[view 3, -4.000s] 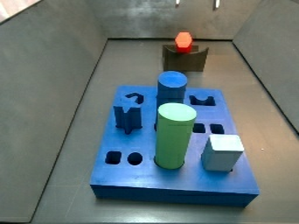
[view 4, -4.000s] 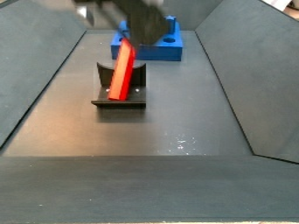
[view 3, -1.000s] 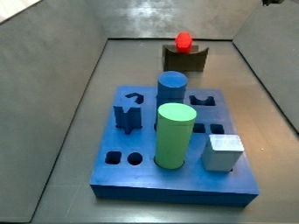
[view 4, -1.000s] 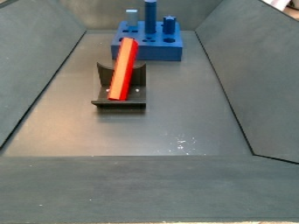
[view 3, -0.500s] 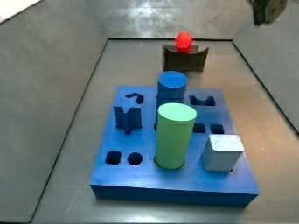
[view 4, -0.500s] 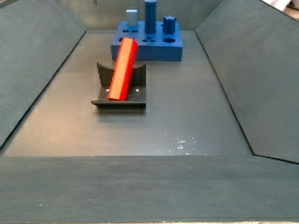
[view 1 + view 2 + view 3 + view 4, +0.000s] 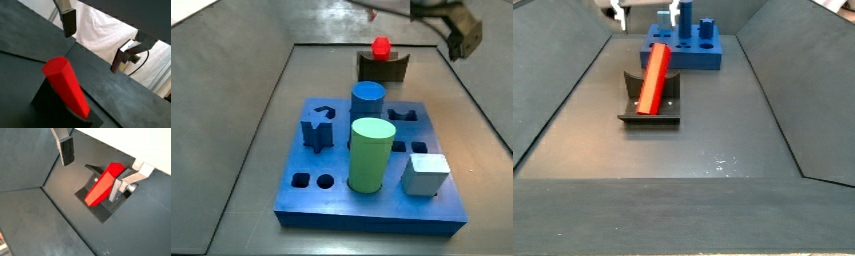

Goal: Pick up the hexagon object. Move up. Place the hexagon object on the fixture. Regrasp the hexagon object. Move to above the board. Insert the hexagon object.
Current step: Regrasp the hexagon object, then move to above the board.

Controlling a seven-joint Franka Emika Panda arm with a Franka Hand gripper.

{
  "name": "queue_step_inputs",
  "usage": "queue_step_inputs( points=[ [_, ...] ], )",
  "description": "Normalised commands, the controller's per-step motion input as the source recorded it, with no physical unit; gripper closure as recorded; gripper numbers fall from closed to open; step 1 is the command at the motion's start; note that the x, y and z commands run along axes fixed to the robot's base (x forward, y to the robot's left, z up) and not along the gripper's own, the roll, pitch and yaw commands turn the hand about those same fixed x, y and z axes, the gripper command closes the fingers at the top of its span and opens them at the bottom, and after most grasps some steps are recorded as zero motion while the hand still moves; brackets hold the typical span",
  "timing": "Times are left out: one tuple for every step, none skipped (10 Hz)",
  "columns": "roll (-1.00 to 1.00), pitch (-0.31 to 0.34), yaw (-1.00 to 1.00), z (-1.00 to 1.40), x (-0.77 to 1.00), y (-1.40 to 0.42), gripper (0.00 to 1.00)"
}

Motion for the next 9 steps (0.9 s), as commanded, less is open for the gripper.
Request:
queue_step_inputs(
  points=[
    [0.06, -0.051, 0.01, -1.00, 0.11, 0.01, 0.00],
    [0.06, -0.043, 0.00, -1.00, 0.11, 0.01, 0.00],
    [0.07, -0.022, 0.00, -0.81, 0.10, 0.00, 0.00],
    [0.07, -0.005, 0.00, -0.67, 0.09, 0.00, 0.00],
    [0.07, 0.009, 0.01, -0.50, 0.09, 0.00, 0.00],
    [0.07, 0.015, 0.02, -0.42, 0.09, 0.00, 0.00],
    [0.07, 0.021, 0.03, -0.26, 0.08, -0.01, 0.00],
    [0.00, 0.000, 0.00, 0.00, 0.00, 0.00, 1.00],
    [-0.28, 0.248, 0.18, 1.00, -0.12, 0.13, 1.00]
  ],
)
